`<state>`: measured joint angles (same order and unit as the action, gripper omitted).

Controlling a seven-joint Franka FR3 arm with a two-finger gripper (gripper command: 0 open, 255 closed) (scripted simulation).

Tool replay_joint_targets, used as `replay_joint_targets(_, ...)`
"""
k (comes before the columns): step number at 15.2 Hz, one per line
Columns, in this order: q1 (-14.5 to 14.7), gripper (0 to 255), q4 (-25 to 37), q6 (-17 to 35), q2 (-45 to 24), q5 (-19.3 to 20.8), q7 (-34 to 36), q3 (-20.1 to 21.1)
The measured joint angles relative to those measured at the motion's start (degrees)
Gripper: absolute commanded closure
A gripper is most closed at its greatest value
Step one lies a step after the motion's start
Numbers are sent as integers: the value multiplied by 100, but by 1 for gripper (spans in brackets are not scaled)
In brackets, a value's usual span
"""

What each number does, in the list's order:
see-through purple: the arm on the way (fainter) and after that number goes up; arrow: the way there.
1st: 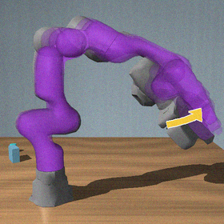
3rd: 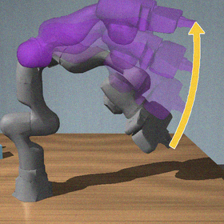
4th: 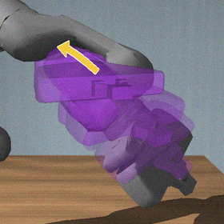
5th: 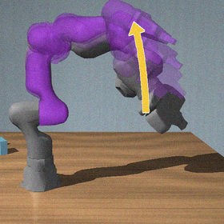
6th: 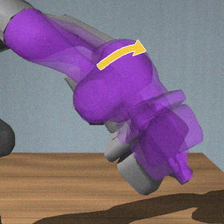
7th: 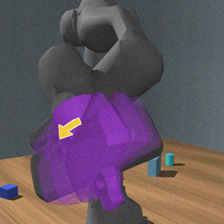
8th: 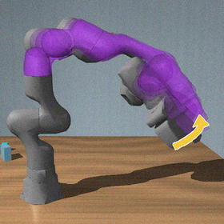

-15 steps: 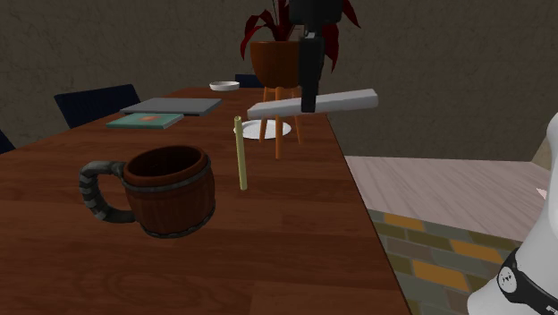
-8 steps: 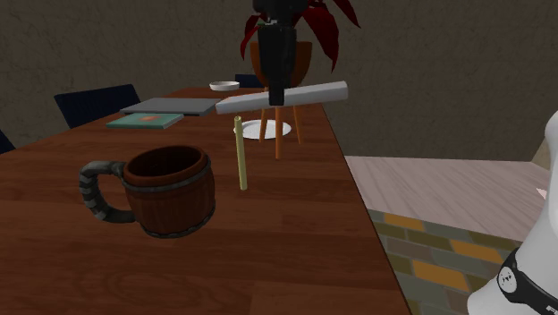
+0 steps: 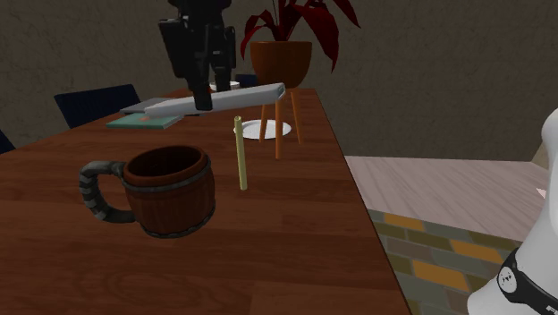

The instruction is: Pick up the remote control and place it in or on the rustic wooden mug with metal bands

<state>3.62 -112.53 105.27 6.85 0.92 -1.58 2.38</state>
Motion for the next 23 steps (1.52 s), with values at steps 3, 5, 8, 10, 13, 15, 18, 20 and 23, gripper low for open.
replay_joint_targets(3, 100, 255, 797, -133, -667, 26, 228, 123)
replay_joint_targets(5, 182, 255, 1264, -236, -1038, 52, 392, 201)
replay_joint_targets(8, 294, 255, 2152, -472, -1697, 112, 579, 280)
replay_joint_targets(10, 312, 255, 2138, -352, -1806, 124, 613, 289)
replay_joint_targets(13, 310, 255, 2002, -147, -1874, 132, 619, 286)
replay_joint_targets(15, 316, 255, 1847, 15, -1881, 134, 636, 289)
replay_joint_targets(18, 316, 255, 1678, 225, -1924, 141, 644, 288)
replay_joint_targets(20, 315, 255, 1521, 385, -1918, 142, 646, 287)
replay_joint_targets(23, 311, 255, 1413, 530, -1946, 145, 645, 285)
